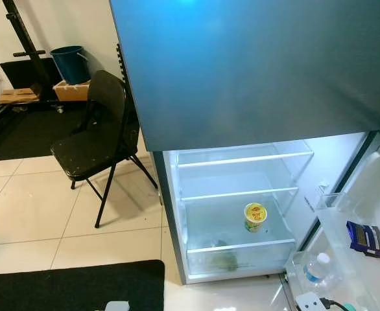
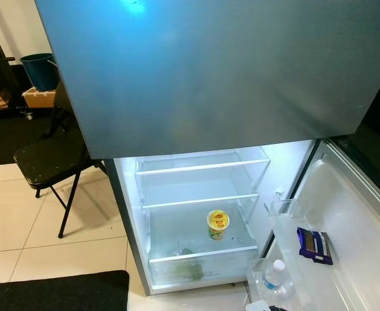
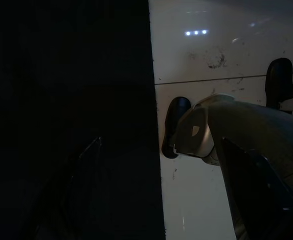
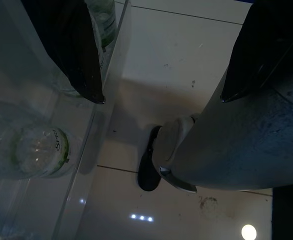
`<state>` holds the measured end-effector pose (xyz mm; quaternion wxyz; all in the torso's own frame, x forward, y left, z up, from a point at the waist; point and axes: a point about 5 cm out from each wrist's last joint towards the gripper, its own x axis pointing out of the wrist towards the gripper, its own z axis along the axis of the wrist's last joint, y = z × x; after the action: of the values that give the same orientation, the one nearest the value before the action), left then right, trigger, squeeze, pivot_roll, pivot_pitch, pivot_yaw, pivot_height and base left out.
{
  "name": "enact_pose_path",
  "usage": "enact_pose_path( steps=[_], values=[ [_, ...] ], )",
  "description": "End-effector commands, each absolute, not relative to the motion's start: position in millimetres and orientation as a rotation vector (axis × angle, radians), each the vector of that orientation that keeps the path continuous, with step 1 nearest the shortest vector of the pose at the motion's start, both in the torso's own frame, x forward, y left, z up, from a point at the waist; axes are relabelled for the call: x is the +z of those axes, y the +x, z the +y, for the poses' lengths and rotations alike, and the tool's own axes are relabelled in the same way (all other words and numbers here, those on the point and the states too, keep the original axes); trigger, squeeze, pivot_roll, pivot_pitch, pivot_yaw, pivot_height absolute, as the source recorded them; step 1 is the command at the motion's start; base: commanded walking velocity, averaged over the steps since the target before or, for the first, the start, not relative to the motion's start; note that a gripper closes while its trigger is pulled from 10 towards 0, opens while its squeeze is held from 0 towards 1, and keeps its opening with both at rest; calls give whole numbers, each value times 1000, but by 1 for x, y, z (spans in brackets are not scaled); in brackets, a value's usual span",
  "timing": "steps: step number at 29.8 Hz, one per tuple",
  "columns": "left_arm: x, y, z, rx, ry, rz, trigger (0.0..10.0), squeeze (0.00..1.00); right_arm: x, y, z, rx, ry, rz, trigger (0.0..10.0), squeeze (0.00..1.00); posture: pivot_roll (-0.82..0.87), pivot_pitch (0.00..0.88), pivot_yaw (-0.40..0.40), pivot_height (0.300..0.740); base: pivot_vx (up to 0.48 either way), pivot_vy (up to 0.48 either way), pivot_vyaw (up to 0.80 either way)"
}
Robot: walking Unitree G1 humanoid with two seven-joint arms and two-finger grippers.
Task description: Restocking fridge
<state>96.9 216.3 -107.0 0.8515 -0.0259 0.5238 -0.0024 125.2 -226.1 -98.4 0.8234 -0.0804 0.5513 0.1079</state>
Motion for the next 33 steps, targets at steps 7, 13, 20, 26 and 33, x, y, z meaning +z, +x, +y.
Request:
enact_pose_path(
  steps=[7, 13, 20, 26, 33],
  values=[
    [-109, 94, 213, -17, -56, 1119, 10000, 0, -100, 124, -221, 244, -161, 1175, 10000, 0, -44, 0, -24, 740, -349, 0, 0],
    [-109, 93, 214, -17, -53, 1122, 10000, 0, -100, 122, -221, 249, -163, 1178, 10000, 0, -44, 0, -24, 740, -353, 0, 0],
    [-108, 93, 215, -20, -48, 1122, 10000, 0, -100, 122, -221, 252, -167, 1179, 10000, 0, -43, 0, -23, 740, -356, 0, 0],
    [-108, 94, 215, -21, -47, 1121, 10000, 0, -100, 123, -221, 255, -167, 1177, 10000, 0, -43, 0, -23, 740, -403, 0, 0],
    [-108, 93, 215, -20, -48, 1122, 10000, 0, -100, 123, -221, 254, -166, 1177, 10000, 0, -43, 0, -21, 740, -480, 0, 0]
  ],
)
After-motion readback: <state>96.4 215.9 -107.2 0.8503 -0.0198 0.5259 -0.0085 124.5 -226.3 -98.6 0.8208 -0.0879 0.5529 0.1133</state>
